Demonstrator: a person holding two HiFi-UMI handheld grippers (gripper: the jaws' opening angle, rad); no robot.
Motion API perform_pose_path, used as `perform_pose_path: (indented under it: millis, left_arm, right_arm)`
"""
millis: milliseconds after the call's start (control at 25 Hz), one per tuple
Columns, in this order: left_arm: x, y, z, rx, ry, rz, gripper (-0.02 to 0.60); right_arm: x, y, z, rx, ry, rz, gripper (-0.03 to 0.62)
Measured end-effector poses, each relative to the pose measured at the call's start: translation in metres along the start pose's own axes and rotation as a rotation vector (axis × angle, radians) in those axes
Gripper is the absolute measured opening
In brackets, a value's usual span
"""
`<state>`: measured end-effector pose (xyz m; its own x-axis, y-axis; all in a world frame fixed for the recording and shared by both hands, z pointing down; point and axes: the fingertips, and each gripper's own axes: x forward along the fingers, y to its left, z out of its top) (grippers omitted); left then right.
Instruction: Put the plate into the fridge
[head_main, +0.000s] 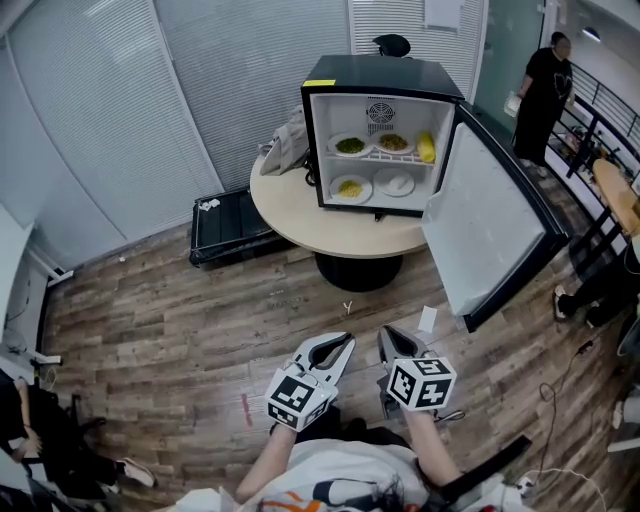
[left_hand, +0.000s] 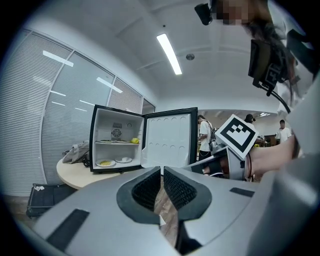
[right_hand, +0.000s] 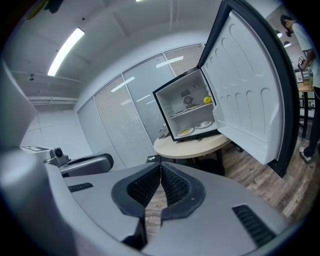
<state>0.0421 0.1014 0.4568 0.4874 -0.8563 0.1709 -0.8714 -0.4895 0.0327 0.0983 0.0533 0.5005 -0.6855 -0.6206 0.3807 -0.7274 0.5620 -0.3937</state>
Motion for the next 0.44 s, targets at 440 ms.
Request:
perform_pose_path:
  millis: [440]
  left_arm:
    - [-0.002, -0.012, -0.003, 0.011, 0.01, -0.004, 0.026]
  right_arm:
    - [-0.007, -0.005, -0.002, 0.0, -0.003, 0.002, 0.02]
